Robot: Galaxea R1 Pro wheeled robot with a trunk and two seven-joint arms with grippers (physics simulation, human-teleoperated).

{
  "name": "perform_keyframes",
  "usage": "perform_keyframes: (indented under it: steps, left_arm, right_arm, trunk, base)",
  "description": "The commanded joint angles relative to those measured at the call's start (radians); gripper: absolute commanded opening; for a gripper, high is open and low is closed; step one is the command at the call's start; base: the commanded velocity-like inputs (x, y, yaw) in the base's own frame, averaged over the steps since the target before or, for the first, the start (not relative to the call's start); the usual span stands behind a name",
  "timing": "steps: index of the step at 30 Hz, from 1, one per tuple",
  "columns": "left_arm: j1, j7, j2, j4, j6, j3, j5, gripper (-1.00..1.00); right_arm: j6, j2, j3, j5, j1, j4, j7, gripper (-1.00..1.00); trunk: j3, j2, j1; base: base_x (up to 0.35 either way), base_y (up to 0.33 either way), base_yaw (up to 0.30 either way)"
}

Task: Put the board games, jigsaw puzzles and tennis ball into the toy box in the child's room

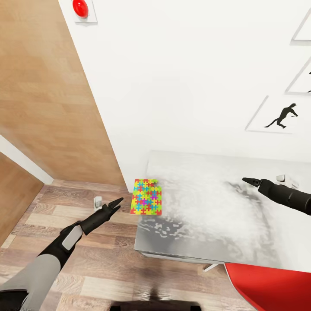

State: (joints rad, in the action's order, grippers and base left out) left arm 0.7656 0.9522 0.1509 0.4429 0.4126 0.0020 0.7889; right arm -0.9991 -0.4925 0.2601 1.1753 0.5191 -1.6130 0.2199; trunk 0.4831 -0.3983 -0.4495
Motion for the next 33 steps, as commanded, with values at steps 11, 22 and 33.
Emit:
perform_keyframes:
  steps: [11,22,33]
  left_arm:
    - [0.014,0.003,0.031,-0.04,0.011,0.028,0.007,1.0]
    - [0.02,0.004,0.039,-0.056,0.01,0.057,0.005,1.0]
    - [0.022,0.004,0.041,-0.06,0.009,0.064,0.005,1.0]
  right_arm:
    - [-0.004,-0.001,0.001,0.01,0.001,-0.001,0.01,1.0]
    - [-0.004,-0.001,0.001,0.01,0.001,-0.001,0.01,1.0]
    - [-0.004,-0.001,0.001,0.01,0.001,-0.001,0.01,1.0]
  trunk:
    - [0.001,-0.002,-0.001]
    - [0.001,-0.002,-0.001]
    - [-0.002,-0.002,-0.001]
  base:
    - [0.0,0.0,0.0]
    - [0.0,0.0,-0.004]
    - [0.0,0.0,-0.151]
